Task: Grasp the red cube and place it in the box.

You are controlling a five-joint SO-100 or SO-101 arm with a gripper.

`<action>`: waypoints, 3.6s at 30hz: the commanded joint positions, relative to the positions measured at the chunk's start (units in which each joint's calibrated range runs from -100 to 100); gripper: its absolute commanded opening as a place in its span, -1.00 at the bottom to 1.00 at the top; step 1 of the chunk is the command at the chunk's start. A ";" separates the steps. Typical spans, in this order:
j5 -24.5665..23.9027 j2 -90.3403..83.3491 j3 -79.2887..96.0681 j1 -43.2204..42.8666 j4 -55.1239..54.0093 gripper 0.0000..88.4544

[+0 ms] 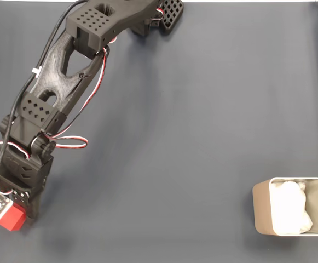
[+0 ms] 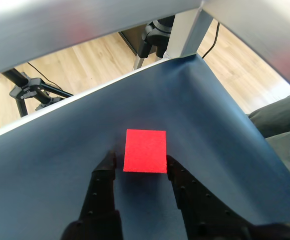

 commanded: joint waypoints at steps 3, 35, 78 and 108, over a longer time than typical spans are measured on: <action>1.61 -6.06 -0.63 -0.23 0.27 -0.72; 1.32 -42.89 36.14 -6.69 1.25 -1.00; -1.32 -46.19 31.21 -49.59 0.43 -1.00; -1.81 -33.62 22.91 -54.13 0.35 -1.00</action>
